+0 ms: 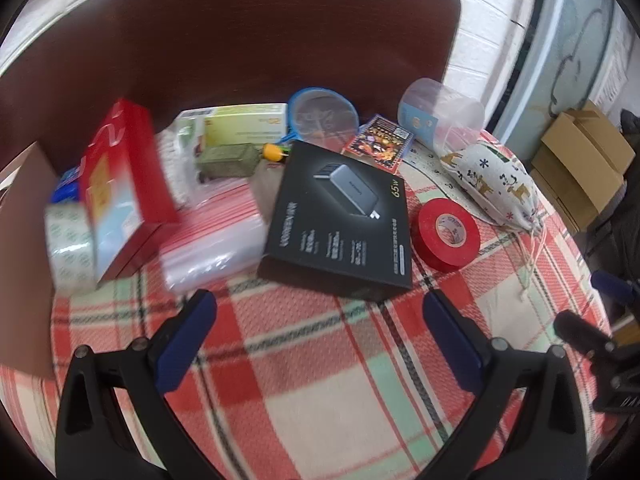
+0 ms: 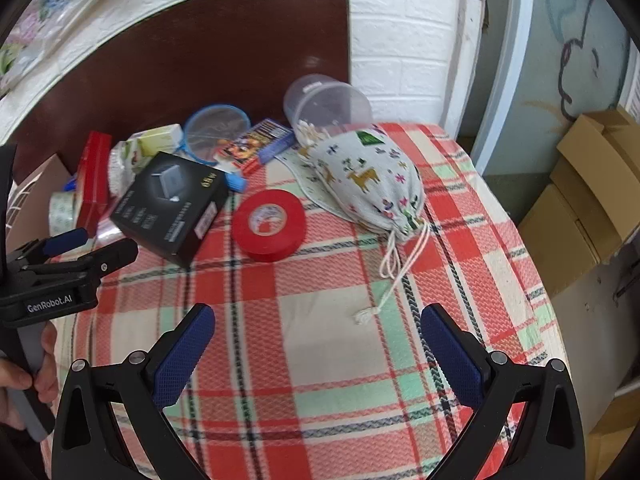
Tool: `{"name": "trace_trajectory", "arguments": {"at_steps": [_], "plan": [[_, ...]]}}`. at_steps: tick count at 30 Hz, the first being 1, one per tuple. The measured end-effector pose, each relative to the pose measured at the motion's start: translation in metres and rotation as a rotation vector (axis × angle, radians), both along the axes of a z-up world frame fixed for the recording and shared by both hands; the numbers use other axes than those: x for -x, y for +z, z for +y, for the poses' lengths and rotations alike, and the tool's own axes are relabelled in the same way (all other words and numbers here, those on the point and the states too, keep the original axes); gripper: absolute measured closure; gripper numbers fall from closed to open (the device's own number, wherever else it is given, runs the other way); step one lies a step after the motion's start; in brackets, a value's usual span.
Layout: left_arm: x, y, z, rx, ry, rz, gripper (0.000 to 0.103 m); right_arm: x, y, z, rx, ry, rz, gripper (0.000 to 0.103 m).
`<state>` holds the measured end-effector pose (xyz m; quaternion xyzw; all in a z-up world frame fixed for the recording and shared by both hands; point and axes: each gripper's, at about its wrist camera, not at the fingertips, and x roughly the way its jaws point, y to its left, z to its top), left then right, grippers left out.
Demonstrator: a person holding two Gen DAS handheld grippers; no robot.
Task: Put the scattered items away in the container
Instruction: 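Move the right gripper toward the black UGREEN charger box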
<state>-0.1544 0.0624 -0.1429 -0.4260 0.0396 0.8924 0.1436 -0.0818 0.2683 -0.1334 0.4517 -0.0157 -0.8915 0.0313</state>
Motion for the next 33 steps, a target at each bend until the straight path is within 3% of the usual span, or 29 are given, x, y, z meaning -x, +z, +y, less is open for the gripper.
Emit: {"name": "trace_trajectory", "arguments": {"at_steps": [3, 9, 13, 17, 22, 25, 33], "plan": [[0.013, -0.014, 0.003, 0.036, 0.001, 0.022, 0.000, 0.009, -0.011, 0.009, 0.007, -0.019, -0.015, 0.000], [0.037, -0.029, 0.009, -0.029, -0.046, -0.008, 0.000, 0.022, -0.025, 0.008, 0.027, -0.008, -0.014, 0.000], [0.044, -0.035, 0.008, -0.065, -0.070, -0.011, 0.000, 0.025, -0.020, -0.002, 0.087, 0.057, 0.038, 0.000], [0.050, -0.037, 0.006, -0.089, -0.068, -0.030, 0.000, 0.031, -0.018, -0.017, 0.083, 0.091, 0.055, 0.000], [0.048, -0.039, 0.004, -0.097, -0.105, -0.016, 0.000, 0.033, -0.007, -0.026, 0.217, 0.184, 0.102, 0.000], [0.048, -0.040, -0.001, -0.116, -0.147, -0.036, 0.000, 0.046, -0.002, -0.033, 0.323, 0.251, 0.083, 0.000], [0.049, -0.047, -0.019, -0.183, -0.256, -0.078, 0.000, 0.098, -0.018, -0.071, 0.399, 0.343, -0.032, 0.000]]}}
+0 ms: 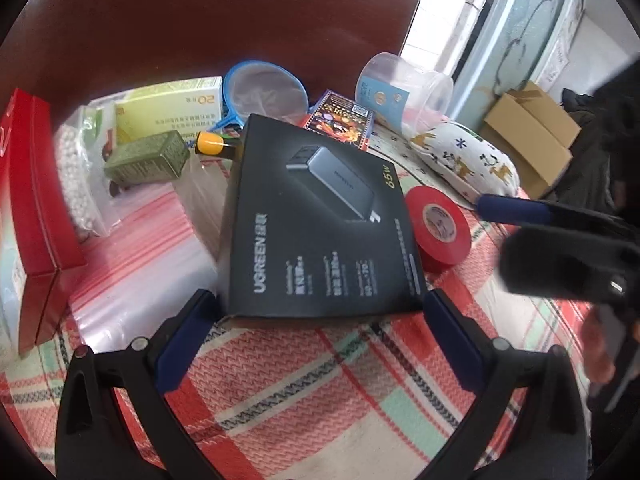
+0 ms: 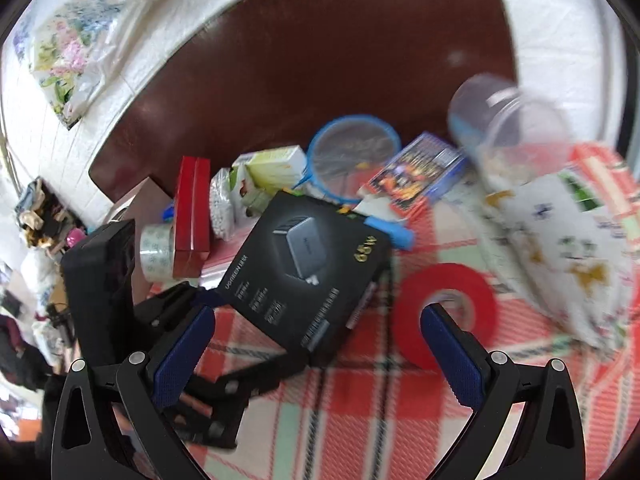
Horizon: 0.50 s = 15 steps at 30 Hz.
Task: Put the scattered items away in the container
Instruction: 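Move the right gripper toward the black UGREEN charger box, then close the right gripper on the black charger box edge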
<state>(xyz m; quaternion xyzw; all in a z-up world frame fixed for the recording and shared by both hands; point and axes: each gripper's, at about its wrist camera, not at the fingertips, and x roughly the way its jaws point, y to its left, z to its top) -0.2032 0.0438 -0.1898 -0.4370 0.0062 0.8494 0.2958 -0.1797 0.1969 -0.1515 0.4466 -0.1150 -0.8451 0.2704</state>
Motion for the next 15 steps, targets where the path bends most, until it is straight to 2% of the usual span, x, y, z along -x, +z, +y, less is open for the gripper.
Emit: {"name": "trace_trajectory", "arguments": {"at_steps": [5, 8, 11, 13, 15], "plan": [[0.002, -0.006, 0.005, 0.010, -0.044, 0.008, 0.000, 0.025, -0.025, -0.020, -0.014, -0.006, -0.079, 0.000], [0.003, -0.010, 0.011, 0.028, -0.051, 0.021, 0.000, 0.030, -0.025, -0.034, -0.002, 0.018, -0.062, 0.000], [0.004, -0.011, 0.012, 0.004, -0.041, 0.019, 0.000, 0.040, -0.036, -0.046, -0.008, 0.040, -0.088, 0.000], [0.005, -0.013, 0.014, 0.005, -0.034, 0.027, 0.000, 0.043, -0.038, -0.047, 0.008, 0.025, -0.075, 0.000], [0.005, -0.013, 0.014, 0.000, -0.030, 0.030, 0.000, 0.044, -0.037, -0.042, 0.034, 0.008, -0.076, 0.007]]}}
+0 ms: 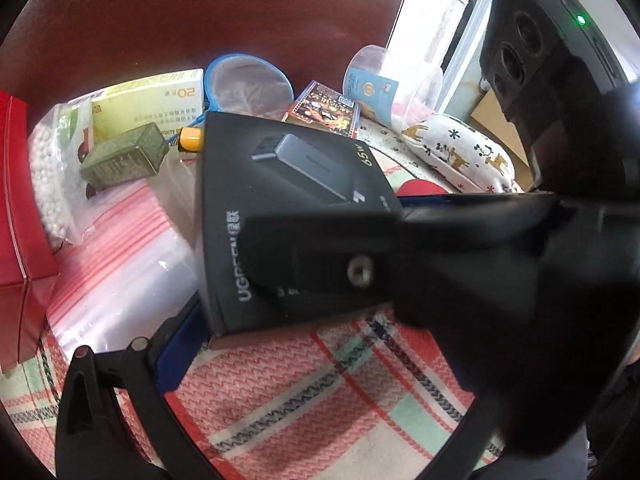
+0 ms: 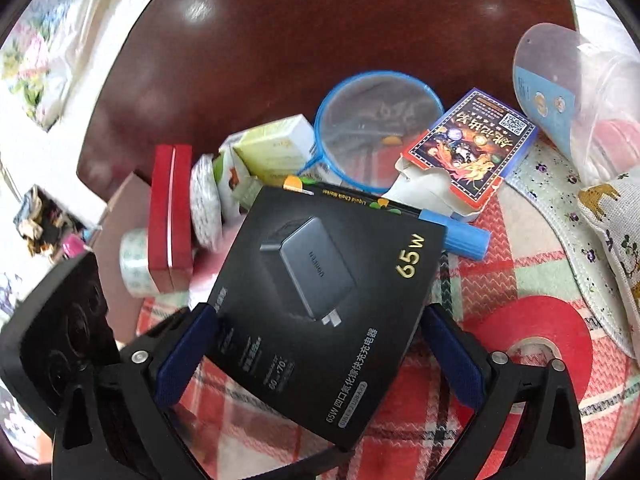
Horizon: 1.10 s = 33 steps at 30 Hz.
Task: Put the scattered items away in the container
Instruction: 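Close the right gripper on the black charger box edge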
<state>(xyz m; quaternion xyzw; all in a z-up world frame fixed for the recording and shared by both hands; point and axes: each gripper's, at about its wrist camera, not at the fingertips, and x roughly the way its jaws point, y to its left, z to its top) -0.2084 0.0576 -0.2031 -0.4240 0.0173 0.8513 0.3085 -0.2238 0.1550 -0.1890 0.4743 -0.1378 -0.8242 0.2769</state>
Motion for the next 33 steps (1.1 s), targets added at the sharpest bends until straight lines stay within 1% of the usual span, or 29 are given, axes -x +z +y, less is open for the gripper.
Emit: {"name": "trace_trajectory", "arguments": {"at_steps": [2, 3, 5, 6, 7, 8, 9, 11, 13, 15, 17, 18, 19, 20, 21, 22, 24, 25, 26, 28, 29, 30, 32, 33], "plan": [[0.001, 0.001, -0.003, -0.017, 0.005, -0.015, 0.001, 0.000, 0.000, 0.007, 0.026, -0.013, -0.007, 0.017], [0.002, 0.001, -0.003, -0.019, 0.009, -0.022, 0.001, 0.000, 0.001, 0.011, 0.035, -0.014, -0.011, 0.020], [0.002, 0.002, 0.000, 0.030, 0.029, -0.020, 0.008, -0.002, 0.004, 0.017, 0.039, -0.021, -0.010, 0.032], [0.000, 0.003, 0.003, 0.068, 0.040, -0.009, 0.017, -0.003, 0.006, 0.020, 0.034, -0.026, -0.005, 0.035], [-0.003, 0.003, 0.006, 0.122, 0.058, 0.011, 0.027, -0.004, 0.009, 0.024, 0.032, -0.030, 0.000, 0.041], [-0.004, 0.003, 0.009, 0.158, 0.070, 0.021, 0.031, -0.005, 0.010, 0.028, 0.033, -0.037, 0.004, 0.048], [-0.005, 0.003, 0.010, 0.175, 0.078, 0.026, 0.037, -0.006, 0.012, 0.032, 0.035, -0.043, 0.006, 0.051], [-0.005, 0.003, 0.009, 0.162, 0.081, 0.010, 0.040, -0.008, 0.014, 0.038, 0.039, -0.051, 0.005, 0.058], [-0.004, 0.003, 0.008, 0.153, 0.079, -0.001, 0.041, -0.010, 0.013, 0.043, 0.047, -0.052, -0.005, 0.060], [-0.004, 0.004, 0.006, 0.144, 0.071, -0.023, 0.042, -0.010, 0.010, 0.046, 0.052, -0.046, -0.022, 0.060], [-0.003, 0.007, 0.005, 0.123, 0.054, -0.029, 0.033, -0.009, 0.007, 0.050, 0.075, -0.045, -0.039, 0.060], [-0.003, 0.008, 0.003, 0.111, 0.051, -0.032, 0.020, -0.009, 0.005, 0.051, 0.088, -0.044, -0.053, 0.060], [0.000, 0.008, 0.001, 0.096, 0.040, -0.044, 0.008, -0.008, 0.003, 0.053, 0.103, -0.045, -0.065, 0.058], [0.002, 0.007, 0.000, 0.081, 0.028, -0.059, 0.006, -0.007, 0.000, 0.055, 0.113, -0.047, -0.076, 0.049], [0.004, 0.007, -0.001, 0.065, 0.021, -0.074, 0.005, -0.007, -0.003, 0.055, 0.115, -0.045, -0.089, 0.043], [0.007, 0.004, -0.003, 0.055, 0.021, -0.098, 0.005, -0.006, -0.006, 0.054, 0.121, -0.036, -0.101, 0.040], [0.016, -0.003, -0.003, 0.045, 0.027, -0.150, 0.004, -0.004, -0.005, 0.052, 0.117, -0.014, -0.098, 0.038], [0.016, -0.003, -0.002, 0.036, 0.026, -0.152, 0.000, -0.003, -0.004, 0.049, 0.110, -0.002, -0.099, 0.034], [0.016, -0.002, 0.000, 0.024, 0.022, -0.150, 0.001, -0.002, -0.004, 0.046, 0.107, 0.010, -0.096, 0.029], [0.020, -0.001, 0.004, 0.009, 0.025, -0.156, 0.001, 0.002, -0.003, 0.035, 0.104, 0.055, -0.096, 0.023], [0.020, 0.000, 0.004, -0.005, 0.024, -0.160, 0.001, 0.004, -0.005, 0.029, 0.120, 0.091, -0.114, 0.019], [0.020, 0.003, 0.004, -0.035, 0.017, -0.168, 0.001, 0.006, -0.008, 0.024, 0.140, 0.118, -0.135, 0.016], [0.019, 0.007, 0.004, -0.105, -0.002, -0.186, 0.001, 0.005, -0.006, 0.020, 0.136, 0.130, -0.106, 0.014], [0.019, 0.009, 0.003, -0.110, -0.006, -0.186, 0.001, 0.005, -0.005, 0.023, 0.157, 0.124, -0.098, 0.014]]}}
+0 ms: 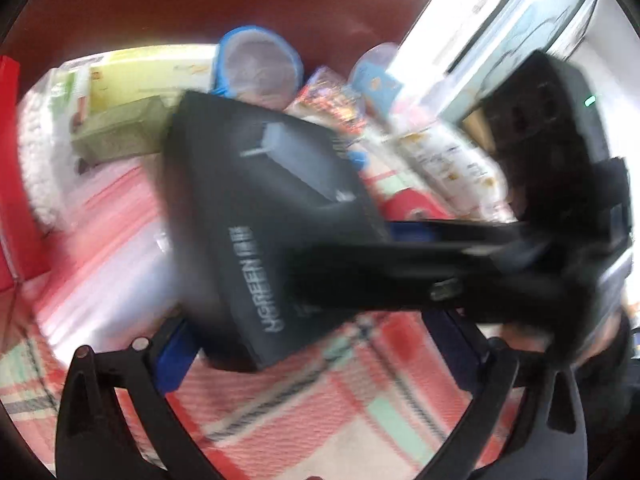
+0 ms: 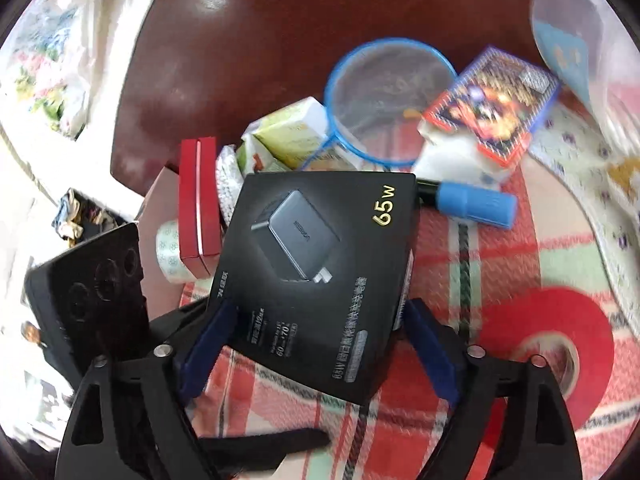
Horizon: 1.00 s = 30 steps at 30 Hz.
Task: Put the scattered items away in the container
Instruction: 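Close the right gripper on the black charger box edge, then lift the black charger box off the table with the right gripper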
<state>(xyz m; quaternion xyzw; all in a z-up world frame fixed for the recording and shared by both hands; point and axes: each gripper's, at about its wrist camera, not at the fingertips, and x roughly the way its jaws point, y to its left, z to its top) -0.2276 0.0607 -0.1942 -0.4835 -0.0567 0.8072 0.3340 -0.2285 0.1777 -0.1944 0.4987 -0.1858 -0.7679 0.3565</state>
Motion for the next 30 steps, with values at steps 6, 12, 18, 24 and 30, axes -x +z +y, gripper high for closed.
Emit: {"name": "trace_trajectory", "arguments": {"at_steps": [6, 12, 18, 24, 30], "plan": [[-0.002, 0.010, -0.001, -0.034, -0.026, -0.023, 0.007, -0.004, 0.002, 0.005, 0.067, 0.034, -0.018, 0.014], [-0.020, 0.018, 0.007, 0.051, -0.083, 0.004, 0.008, -0.009, 0.008, 0.006, 0.149, 0.053, -0.036, 0.014], [-0.026, 0.016, -0.004, 0.040, -0.072, -0.002, 0.009, -0.018, 0.009, 0.002, 0.145, 0.076, -0.032, 0.016], [-0.035, 0.029, -0.008, 0.058, -0.076, 0.042, 0.009, -0.026, 0.012, 0.001, 0.139, 0.083, -0.021, 0.016], [-0.044, 0.032, -0.010, 0.090, -0.061, 0.044, 0.009, -0.040, 0.017, -0.002, 0.090, 0.100, -0.013, 0.016]]}}
